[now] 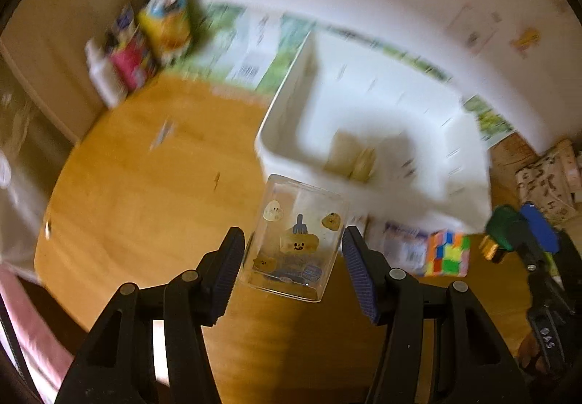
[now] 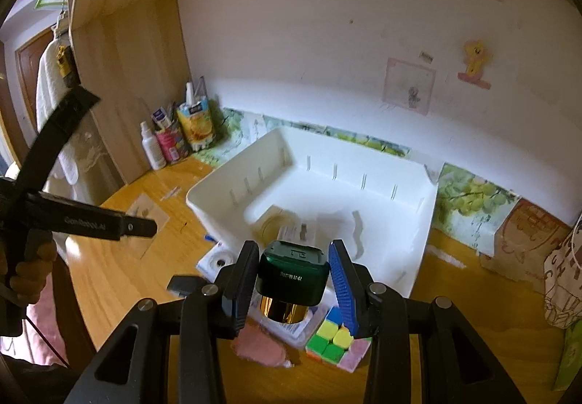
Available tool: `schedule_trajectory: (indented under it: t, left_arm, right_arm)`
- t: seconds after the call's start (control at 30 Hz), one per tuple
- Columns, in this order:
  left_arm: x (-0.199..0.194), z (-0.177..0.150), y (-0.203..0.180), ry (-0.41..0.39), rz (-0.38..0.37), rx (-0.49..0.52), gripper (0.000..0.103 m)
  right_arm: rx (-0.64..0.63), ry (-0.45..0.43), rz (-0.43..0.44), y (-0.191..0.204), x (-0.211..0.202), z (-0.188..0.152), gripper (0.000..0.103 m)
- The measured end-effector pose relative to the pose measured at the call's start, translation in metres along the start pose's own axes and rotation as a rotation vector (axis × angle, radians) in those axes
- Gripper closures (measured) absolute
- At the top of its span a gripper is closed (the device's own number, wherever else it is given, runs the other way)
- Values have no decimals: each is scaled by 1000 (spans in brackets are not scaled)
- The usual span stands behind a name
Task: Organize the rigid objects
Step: 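Lift the clear box and green-capped bottle and carry them over the bin, then open both tools to drop the clear box and bottle into the bin, then withdraw both tools from the bin back toward the desk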
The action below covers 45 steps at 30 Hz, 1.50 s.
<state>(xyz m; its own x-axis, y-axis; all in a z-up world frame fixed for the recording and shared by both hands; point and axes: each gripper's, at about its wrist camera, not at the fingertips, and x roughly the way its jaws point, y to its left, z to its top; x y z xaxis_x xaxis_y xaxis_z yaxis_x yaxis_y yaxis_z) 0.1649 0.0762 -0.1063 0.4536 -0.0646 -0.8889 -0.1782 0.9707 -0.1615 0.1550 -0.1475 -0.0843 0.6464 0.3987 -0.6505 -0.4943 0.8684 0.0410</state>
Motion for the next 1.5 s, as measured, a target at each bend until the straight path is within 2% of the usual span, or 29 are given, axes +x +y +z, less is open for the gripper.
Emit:
schedule_trajectory:
  t: [0.13,0.3,0.57,0.6,0.63,0.73,1.07,1.5]
  left_arm:
    - [-16,12,-10,-135,-97,67,43]
    - [-27,22,-26,-268,-152,161,43]
    - [-7,48,-40,-339,-108,224,45]
    - [-3,51,-42,-347,-110,232,50]
    - [-1,52,-43,-355,-110,238,61]
    - [10,59,-48,-365,-110,256,61]
    - [39,67,-68,-308,-144,304,61]
    - [31,63,-73,-324,-127,314,61]
  right_arm:
    - [14,-59,-57,1,1,4,63]
    - [35,-123,-108,-2,4,7,63]
    - [70,-156,-153,-8,18,6,63]
    - [75,-162,-156,-8,20,6,67]
    - [78,-174,-158,-9,20,6,73]
    - [89,-184,-163,-11,25,7,74]
    - [127,-122,-193,-23,49,3,74]
    - [157,-120,-196,-30,45,-1,74]
